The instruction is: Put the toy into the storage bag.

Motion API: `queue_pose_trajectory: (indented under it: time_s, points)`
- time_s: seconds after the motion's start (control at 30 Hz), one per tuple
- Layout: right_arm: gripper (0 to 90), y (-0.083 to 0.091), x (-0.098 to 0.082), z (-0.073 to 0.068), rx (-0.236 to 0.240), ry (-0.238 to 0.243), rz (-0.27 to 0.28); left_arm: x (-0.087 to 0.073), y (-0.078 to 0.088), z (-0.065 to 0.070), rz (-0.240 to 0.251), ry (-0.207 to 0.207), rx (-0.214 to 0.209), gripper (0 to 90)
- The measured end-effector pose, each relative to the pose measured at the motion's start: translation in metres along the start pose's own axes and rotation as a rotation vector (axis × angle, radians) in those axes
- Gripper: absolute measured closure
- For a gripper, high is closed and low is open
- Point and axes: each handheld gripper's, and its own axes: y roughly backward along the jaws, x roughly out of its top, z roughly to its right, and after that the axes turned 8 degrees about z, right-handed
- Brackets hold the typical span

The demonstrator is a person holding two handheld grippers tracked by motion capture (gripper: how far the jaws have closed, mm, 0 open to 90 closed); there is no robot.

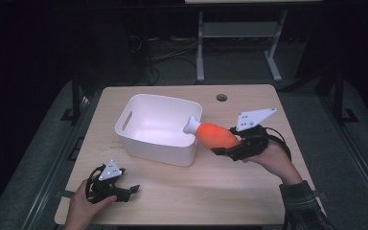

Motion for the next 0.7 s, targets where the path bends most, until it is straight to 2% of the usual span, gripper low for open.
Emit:
queue_pose_trajectory:
  time_s: [0.3, 0.7]
  points:
    - [40.8, -0.017, 0.02, 0.004, 0.019, 0.026, -0.002, 0.0, 0.0, 0.0, 0.0, 0.0, 0.0, 12.7]
    - [40.8, -0.049, 0.043, 0.008, 0.056, 0.058, -0.039, 0.0, 0.0, 0.0, 0.002, 0.0, 0.0, 12.7]
